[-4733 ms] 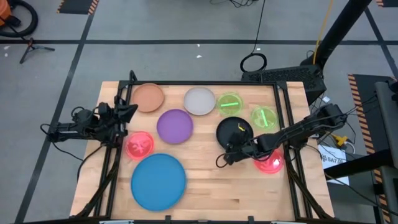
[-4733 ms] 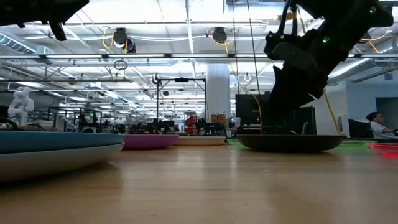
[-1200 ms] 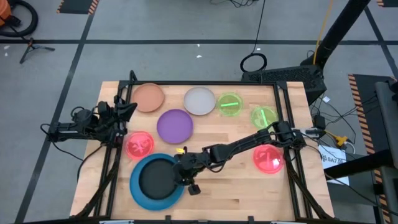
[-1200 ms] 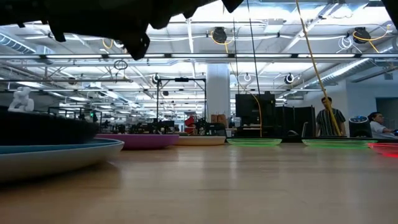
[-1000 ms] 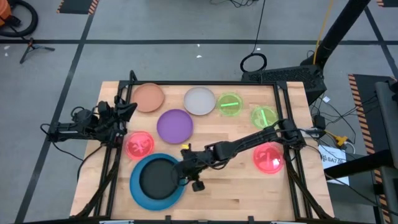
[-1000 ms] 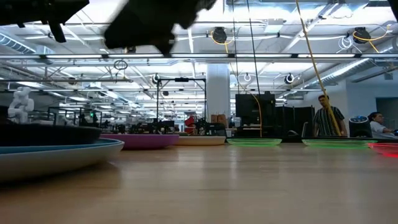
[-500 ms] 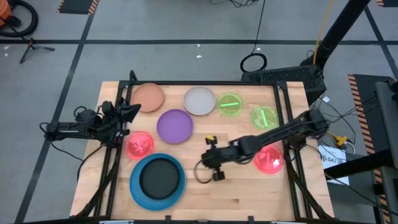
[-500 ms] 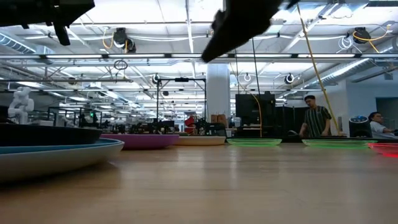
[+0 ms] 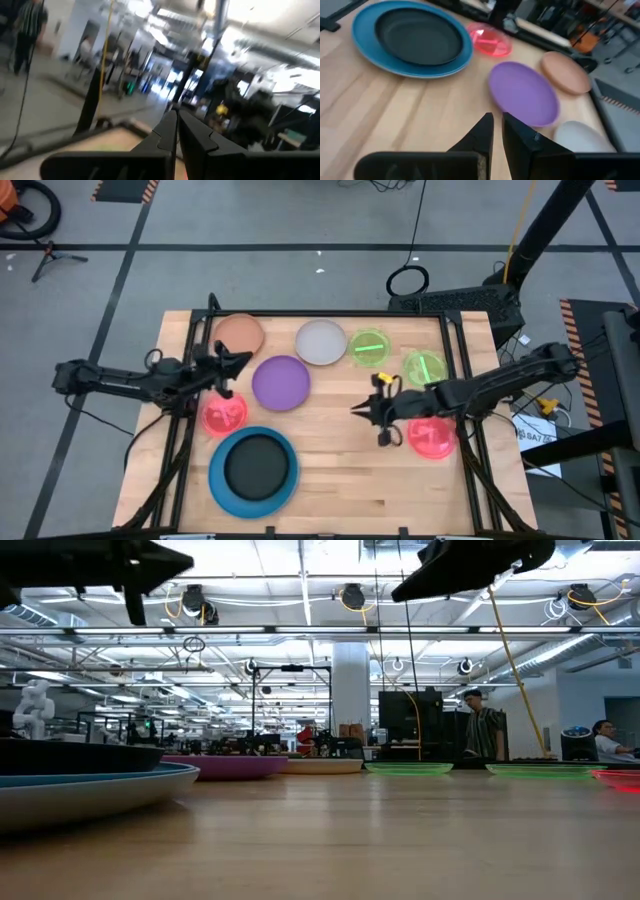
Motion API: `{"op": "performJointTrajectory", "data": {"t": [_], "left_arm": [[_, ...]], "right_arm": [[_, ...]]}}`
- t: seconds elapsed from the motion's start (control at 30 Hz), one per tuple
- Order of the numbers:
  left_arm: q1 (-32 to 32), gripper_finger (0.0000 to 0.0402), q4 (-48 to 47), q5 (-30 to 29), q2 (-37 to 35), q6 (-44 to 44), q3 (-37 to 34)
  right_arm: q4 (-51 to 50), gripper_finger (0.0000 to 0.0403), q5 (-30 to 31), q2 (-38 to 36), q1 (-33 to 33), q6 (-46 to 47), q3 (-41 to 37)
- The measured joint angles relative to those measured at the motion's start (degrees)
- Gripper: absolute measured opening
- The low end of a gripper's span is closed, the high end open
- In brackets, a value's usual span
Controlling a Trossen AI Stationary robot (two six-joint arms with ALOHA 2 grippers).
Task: Stack plastic plates
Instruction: Stack the purple plate on the black plate
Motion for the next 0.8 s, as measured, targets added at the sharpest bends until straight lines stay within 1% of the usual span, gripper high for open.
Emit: {"op": "performJointTrajectory", "data": {"t": [0.07,0.17,0.23,0.33,0.47,0.57,0.6,0.67,0.8], "left_arm": [[0.00,0.0024,-3.11,-0.18,3.46,-3.00,2.48],[0.00,0.0024,-13.50,-0.51,9.23,-7.69,9.02],[0.00,0.0024,-23.22,-1.45,13.41,-10.19,14.54],[0.11,0.0024,-38.74,-1.72,20.05,-11.58,23.83],[1.62,0.0024,-60.03,-1.78,28.47,-11.63,35.67],[3.84,0.0023,-72.21,-1.34,34.35,-10.21,42.69],[4.93,0.0023,-74.84,-0.38,36.03,-8.85,44.53],[7.54,0.0023,-79.09,3.63,39.21,-5.38,47.73],[13.98,0.0023,-82.75,15.15,44.76,2.89,52.23]], "right_arm": [[0.00,0.0031,0.00,-2.95,-0.75,-0.59,-0.85],[-0.04,0.0031,-0.11,-6.77,-1.38,-0.77,-2.09],[-0.07,0.0031,-0.10,-8.83,-1.41,-2.04,-2.99],[-0.24,0.0031,-0.24,-11.01,-1.39,-4.50,-3.88],[-1.56,0.0031,-0.26,-12.99,-1.37,-4.68,-4.18],[-3.10,0.0031,-0.29,-13.62,-1.32,-4.32,-4.22],[-3.25,0.0031,-0.28,-13.73,-1.32,-4.03,-4.23],[-4.29,0.0031,-0.28,-13.93,-1.32,-3.26,-4.23],[-5.13,0.0031,-0.28,-13.92,-1.32,-2.83,-4.23]]}}
